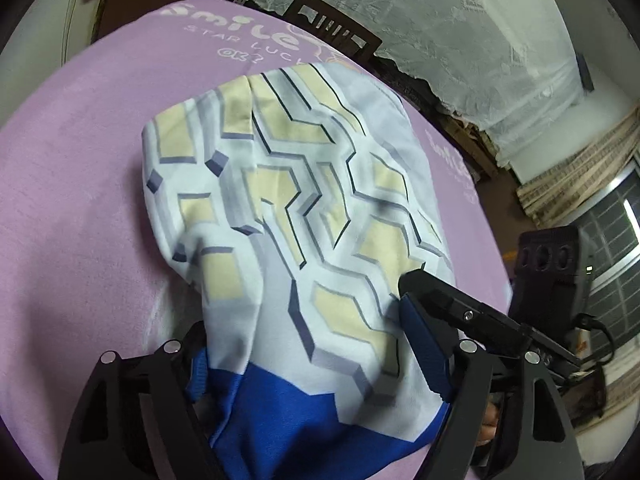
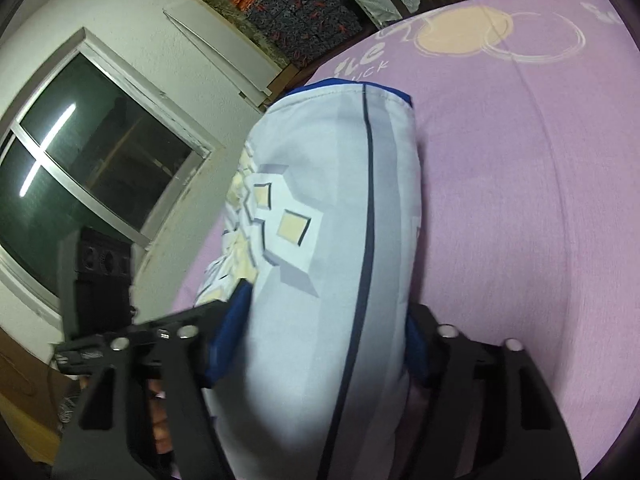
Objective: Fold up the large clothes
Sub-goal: 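Grasp the folded hoodie bundle with both tools from its sides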
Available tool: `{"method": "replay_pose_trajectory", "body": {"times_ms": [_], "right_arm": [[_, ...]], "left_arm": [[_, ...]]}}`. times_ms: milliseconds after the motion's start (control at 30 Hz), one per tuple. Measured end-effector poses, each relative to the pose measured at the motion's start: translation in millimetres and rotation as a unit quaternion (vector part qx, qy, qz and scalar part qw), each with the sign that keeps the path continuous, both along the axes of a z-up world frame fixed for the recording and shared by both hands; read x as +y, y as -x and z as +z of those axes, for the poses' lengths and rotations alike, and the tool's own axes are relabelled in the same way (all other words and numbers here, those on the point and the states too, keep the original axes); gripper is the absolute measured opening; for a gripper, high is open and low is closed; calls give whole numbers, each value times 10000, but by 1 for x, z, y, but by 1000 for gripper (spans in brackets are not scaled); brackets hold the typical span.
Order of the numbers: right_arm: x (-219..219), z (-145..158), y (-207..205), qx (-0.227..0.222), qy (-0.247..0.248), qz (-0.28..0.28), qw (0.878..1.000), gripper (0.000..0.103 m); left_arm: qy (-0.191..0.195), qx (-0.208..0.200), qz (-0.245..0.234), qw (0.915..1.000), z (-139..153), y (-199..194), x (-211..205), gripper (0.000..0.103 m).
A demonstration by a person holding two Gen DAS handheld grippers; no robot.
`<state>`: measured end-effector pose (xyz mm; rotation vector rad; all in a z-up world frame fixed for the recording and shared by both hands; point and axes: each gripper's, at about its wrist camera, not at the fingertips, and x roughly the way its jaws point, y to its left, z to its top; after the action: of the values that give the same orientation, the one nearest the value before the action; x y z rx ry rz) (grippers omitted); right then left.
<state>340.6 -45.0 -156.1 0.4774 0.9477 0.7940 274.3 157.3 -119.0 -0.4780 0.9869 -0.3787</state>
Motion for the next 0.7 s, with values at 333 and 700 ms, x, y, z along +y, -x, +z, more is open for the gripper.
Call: {"method": "replay_pose_trajectory", "body": {"times_ms": [333, 700], "right_arm": [[-4, -6, -1, 48, -145, -32, 9999, 56], [-23, 19, 22, 82, -386, -40, 9992, 45]], "left_arm": [[-41, -80, -50, 9999, 0, -2, -2, 81], [-127, -456, -59, 9989, 27, 27, -17, 80]]}}
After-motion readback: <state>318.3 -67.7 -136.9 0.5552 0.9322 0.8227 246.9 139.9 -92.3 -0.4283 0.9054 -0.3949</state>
